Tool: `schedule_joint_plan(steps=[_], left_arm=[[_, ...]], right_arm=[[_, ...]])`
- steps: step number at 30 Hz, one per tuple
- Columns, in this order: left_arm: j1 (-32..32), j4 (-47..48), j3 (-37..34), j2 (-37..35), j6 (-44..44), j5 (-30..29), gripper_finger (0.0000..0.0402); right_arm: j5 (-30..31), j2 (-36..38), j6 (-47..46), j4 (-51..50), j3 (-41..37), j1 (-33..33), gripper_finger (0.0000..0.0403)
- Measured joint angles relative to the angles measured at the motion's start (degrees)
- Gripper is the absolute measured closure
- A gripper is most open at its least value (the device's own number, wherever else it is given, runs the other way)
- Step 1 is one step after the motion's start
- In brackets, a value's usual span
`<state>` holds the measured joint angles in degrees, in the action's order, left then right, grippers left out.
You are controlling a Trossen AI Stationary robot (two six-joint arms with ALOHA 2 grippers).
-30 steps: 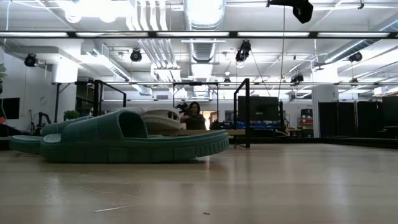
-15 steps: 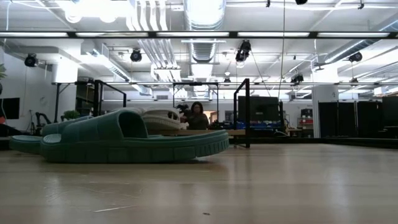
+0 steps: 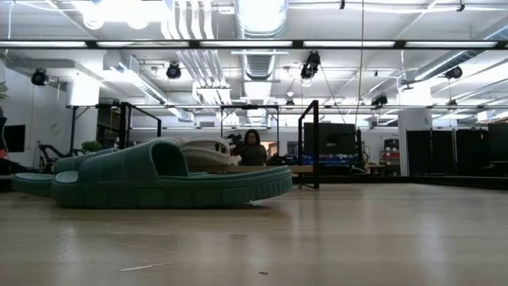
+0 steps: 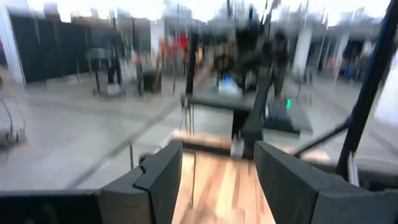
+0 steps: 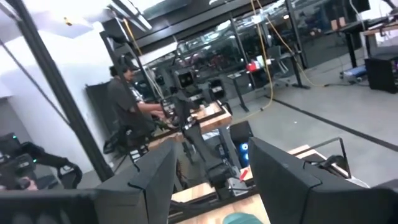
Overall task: Pick and place slides into the shelf
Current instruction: Put the bottom green slipper on the shelf
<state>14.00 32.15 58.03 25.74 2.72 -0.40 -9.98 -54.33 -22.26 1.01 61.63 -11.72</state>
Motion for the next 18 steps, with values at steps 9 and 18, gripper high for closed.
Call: schedule_joint_plan(steps=[9,18], left_arm=[[0.0,1.2,-4.4,-10.5,1.2,-2.1,0.0215],[0.0,1.4,-4.8,-14.5,1.0,-6.4,0.0215]], right_arm=[[4.3,-10.6,0.9,8.8,0.0,5.6,0.0211],[6.3,-17.8,-5.6,11.3,0.0,9.4,0.0211]])
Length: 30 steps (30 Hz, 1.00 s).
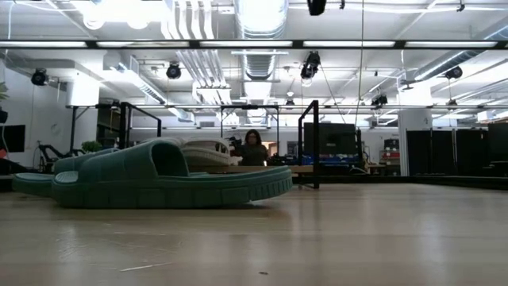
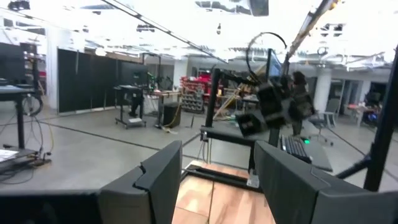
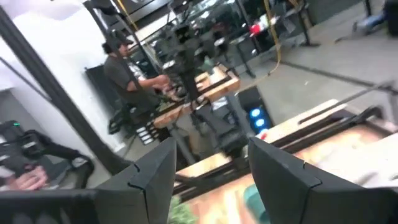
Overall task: Pick and place slides into the shelf
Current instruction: Put the bottom green slipper on the shelf
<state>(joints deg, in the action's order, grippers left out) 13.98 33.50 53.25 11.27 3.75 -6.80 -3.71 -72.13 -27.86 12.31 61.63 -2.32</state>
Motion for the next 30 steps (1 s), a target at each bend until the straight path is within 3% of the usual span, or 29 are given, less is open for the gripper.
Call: schedule_joint_plan(steps=[4,9,17,30], left_arm=[[0.0,0.1,-0.1,-0.5,0.1,-0.2,0.0215],[0.0,0.1,-0.1,-0.5,0.1,-0.2,0.0215],[0.0,0.1,-0.1,0.8,0.1,-0.2,0.0215],[0.0,0.3,-0.2,0.3,0.3,0.0,0.0215]], right_arm=[[2.8,-3.0,-5.9,0.3,0.1,3.2,0.0211],[5.3,-7.0,-19.6,0.1,1.7,6.0,0.0211],[5.4,-14.0,-35.5,-0.1,5.7,8.8,0.0211],[5.5,-19.9,-40.8,0.0,8.4,11.5,0.0211]])
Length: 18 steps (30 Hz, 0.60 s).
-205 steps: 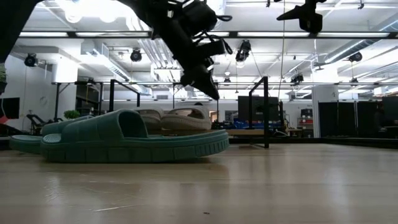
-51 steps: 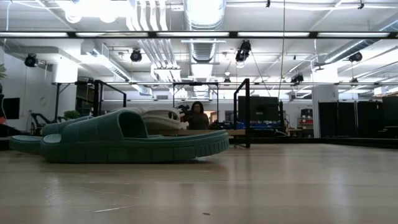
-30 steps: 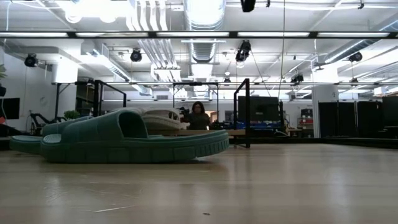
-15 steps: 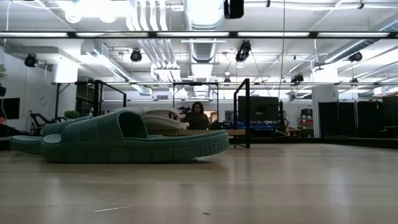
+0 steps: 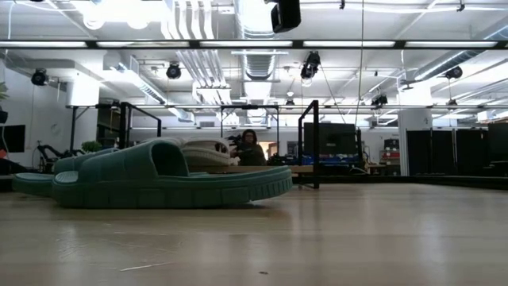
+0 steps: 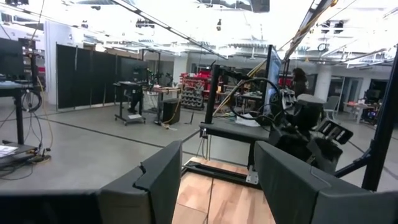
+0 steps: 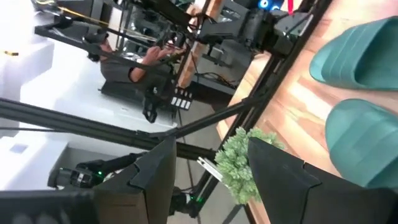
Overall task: Pick and place slides into the shelf
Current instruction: Put the bottom green slipper on the shelf
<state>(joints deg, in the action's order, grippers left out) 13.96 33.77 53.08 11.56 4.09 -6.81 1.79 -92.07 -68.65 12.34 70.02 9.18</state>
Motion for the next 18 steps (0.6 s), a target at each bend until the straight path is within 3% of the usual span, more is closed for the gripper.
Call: schedule_joint_plan(steps=[3,10,18], left_arm=[[0.0,-0.2,0.0,-0.1,0.0,0.0,0.0215],[0.0,0.5,0.0,-0.2,0.1,0.0,0.0215],[0.0,2.0,0.0,-0.2,0.1,-0.2,0.0215]], right_arm=[[2.3,0.0,-1.0,-1.6,0.0,0.6,0.0211],[12.2,-0.7,-11.3,-19.2,-0.2,3.3,0.0211],[13.3,-7.0,-20.0,-15.2,-0.2,6.1,0.0211]])
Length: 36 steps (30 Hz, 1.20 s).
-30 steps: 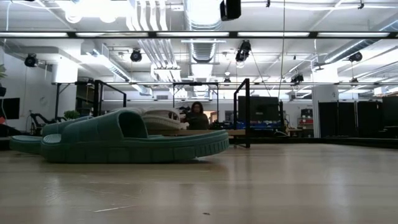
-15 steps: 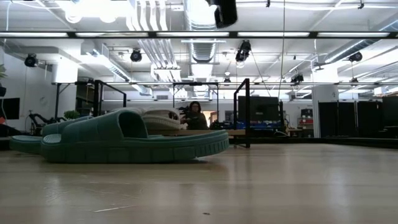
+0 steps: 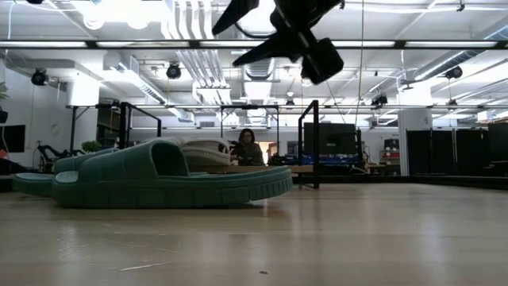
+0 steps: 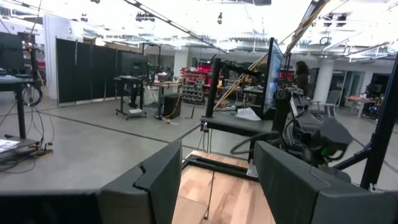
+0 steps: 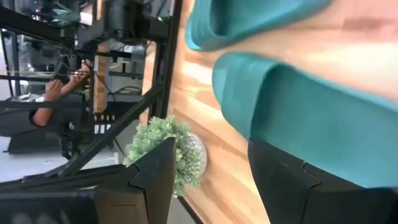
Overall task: Pick and place slides into the shelf
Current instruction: Put the bottom green slipper on the shelf
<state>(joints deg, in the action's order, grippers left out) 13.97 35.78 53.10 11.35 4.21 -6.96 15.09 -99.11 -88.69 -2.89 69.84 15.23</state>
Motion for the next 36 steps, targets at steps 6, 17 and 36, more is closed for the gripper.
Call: schedule_joint_plan(steps=[6,17,36], left_arm=[[0.0,0.3,0.0,0.0,0.0,0.0,0.0215],[0.0,0.3,0.0,0.0,1.6,0.0,0.0215],[0.0,0.4,0.1,0.0,3.0,-0.4,0.0215]], right_arm=[[-0.1,-6.0,-1.6,6.5,0.1,0.4,0.0211],[-2.8,-17.6,-4.5,25.7,0.0,0.3,0.0211],[-0.4,-17.4,-1.3,21.5,0.0,0.2,0.0211]])
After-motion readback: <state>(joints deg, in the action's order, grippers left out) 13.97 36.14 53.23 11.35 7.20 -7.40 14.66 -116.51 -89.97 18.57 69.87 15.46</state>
